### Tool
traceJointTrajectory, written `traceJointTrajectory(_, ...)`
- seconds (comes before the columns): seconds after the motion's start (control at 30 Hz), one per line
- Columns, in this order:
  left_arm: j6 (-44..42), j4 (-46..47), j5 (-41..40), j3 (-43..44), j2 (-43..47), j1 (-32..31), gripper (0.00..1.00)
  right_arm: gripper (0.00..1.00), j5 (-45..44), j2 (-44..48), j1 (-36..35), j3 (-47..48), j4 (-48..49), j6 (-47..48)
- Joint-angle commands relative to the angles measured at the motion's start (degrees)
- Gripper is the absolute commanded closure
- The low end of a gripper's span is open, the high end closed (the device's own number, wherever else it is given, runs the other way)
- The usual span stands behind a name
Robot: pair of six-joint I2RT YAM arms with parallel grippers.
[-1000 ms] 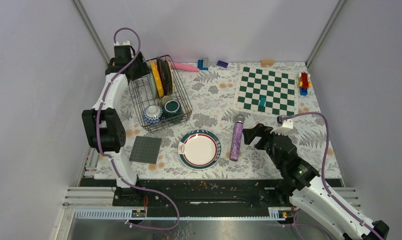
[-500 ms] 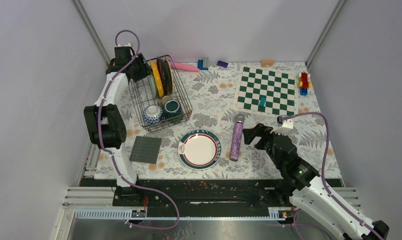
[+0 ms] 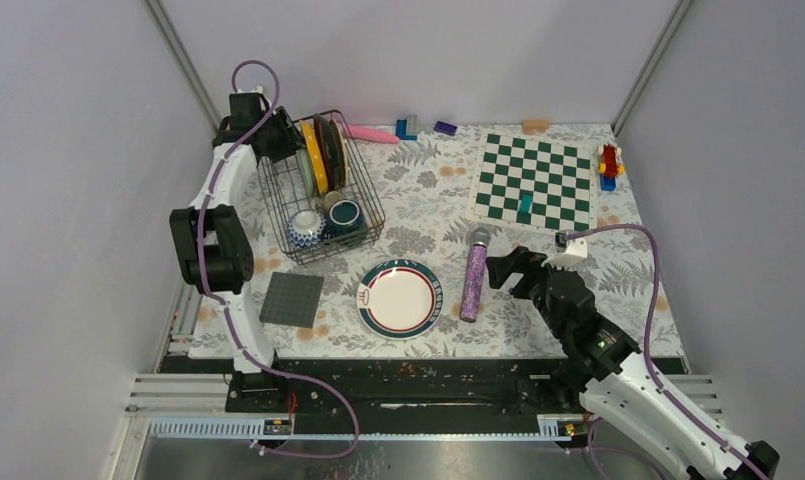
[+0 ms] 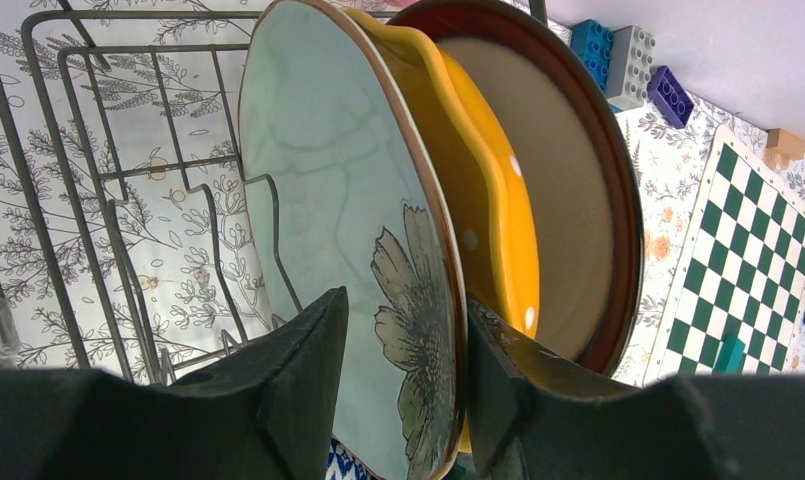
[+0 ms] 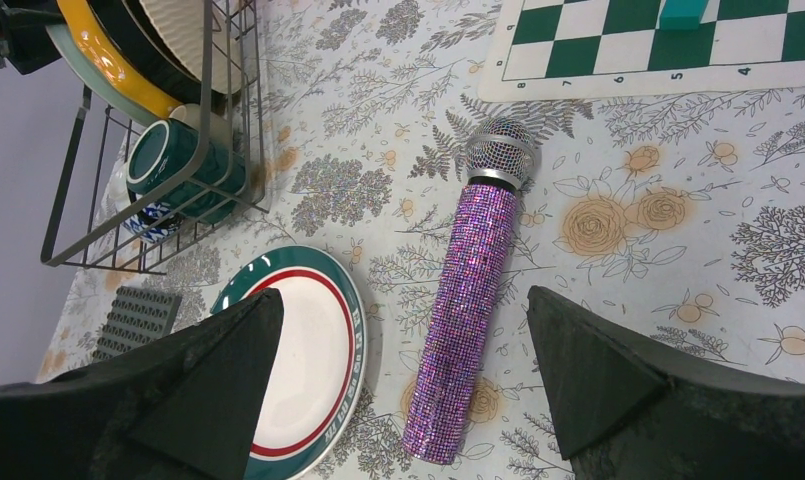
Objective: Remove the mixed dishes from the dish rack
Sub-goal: Pick up the plate from the dish rack.
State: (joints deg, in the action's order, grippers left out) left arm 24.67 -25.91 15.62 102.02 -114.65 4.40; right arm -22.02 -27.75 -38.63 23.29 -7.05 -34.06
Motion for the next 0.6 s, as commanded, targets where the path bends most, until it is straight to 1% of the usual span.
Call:
traceJointTrajectory(0.0,-0.6,1.2,0.2,3.1,-1.9,0.4,0.55,0.00,-3.0,-0.1,-0.4,1.2,1.7,0.8)
traceJointTrajectory(0.07,-0.9,0.2,-0.5,3.9,-2.7,0.4,0.55,0.00,-3.0,-0.2,-0.4,1.1,1.8,0.8)
traceJointTrajectory(0.1,-1.0,-0.2,-0.6,4.1,-1.2,0.4,0.56,0.00,-3.1,-0.3,-0.3,1.2,1.8,0.8)
traceJointTrajectory(0.17,-1.1,-0.2,-0.5,4.3,-3.4,0.4,0.56,0.00,-3.4,-0.5,-0.3,1.2,1.8,0.8)
traceJointTrajectory(0.3,-1.3,-0.2,0.1,4.5,-3.7,0.4,0.59,0.00,-3.3,-0.9,-0.4,1.3,1.9,0.9)
traceJointTrajectory(0.47,-1.6,-0.2,0.9,4.2,-3.0,0.4,0.69,0.00,-3.6,-1.3,-0.3,1.3,1.9,1.0)
traceJointTrajectory(0.57,-1.8,-0.1,0.9,3.9,-2.5,0.4,0.78,0.00,-4.0,-1.4,-0.3,1.3,1.9,1.2)
